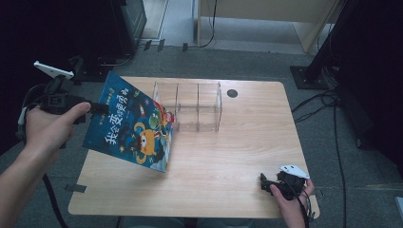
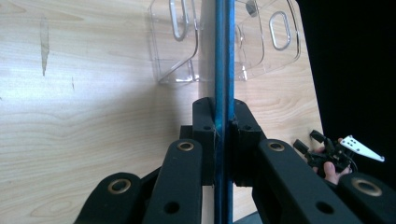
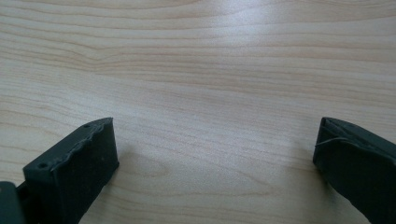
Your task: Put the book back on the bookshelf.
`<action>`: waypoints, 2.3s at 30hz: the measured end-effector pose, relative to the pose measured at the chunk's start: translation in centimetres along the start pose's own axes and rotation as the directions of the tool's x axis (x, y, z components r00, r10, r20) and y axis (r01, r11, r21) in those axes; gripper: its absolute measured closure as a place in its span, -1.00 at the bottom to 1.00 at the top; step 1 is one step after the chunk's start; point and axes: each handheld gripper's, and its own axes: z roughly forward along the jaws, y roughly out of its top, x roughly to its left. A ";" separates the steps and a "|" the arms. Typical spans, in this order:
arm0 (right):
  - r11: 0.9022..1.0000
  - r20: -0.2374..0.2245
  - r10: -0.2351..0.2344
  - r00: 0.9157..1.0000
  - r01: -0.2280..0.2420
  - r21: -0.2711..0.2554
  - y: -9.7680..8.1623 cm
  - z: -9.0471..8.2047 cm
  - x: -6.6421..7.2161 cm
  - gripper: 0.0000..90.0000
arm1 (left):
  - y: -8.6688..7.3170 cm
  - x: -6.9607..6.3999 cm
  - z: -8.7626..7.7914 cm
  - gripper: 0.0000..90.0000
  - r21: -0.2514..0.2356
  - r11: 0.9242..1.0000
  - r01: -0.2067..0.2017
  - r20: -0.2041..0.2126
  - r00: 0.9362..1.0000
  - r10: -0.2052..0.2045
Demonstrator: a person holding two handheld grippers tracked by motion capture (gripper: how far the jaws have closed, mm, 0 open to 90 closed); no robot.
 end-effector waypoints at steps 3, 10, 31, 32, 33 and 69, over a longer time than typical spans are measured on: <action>1.000 0.000 -0.001 1.000 0.001 0.000 0.0 0.0 0.0 -1.00 | 0.6 -0.2 0.2 0.88 -0.004 1.000 0.000 -0.007 1.000 0.000; 1.000 0.000 0.000 1.000 0.000 0.000 0.0 0.0 0.0 -1.00 | 1.9 -0.8 1.0 0.88 -0.010 1.000 0.000 -0.026 1.000 -0.001; 1.000 -0.001 0.000 1.000 0.000 0.000 0.0 0.0 0.0 -1.00 | 4.6 -1.5 4.3 0.88 -0.014 1.000 0.023 -0.067 0.997 -0.024; 1.000 -0.001 0.001 1.000 -0.001 0.000 0.0 0.0 0.0 -1.00 | 4.6 -1.5 4.4 0.87 -0.012 1.000 0.022 -0.071 0.997 -0.023; 1.000 -0.001 0.000 1.000 0.000 -0.001 0.0 0.0 0.0 -1.00 | 4.8 -1.6 4.5 0.87 -0.013 1.000 0.025 -0.074 0.997 -0.026; 1.000 -0.001 0.000 1.000 0.000 -0.001 0.0 0.0 0.0 -1.00 | 5.0 -1.1 5.1 0.38 -0.097 0.995 -0.002 -0.054 0.999 -0.004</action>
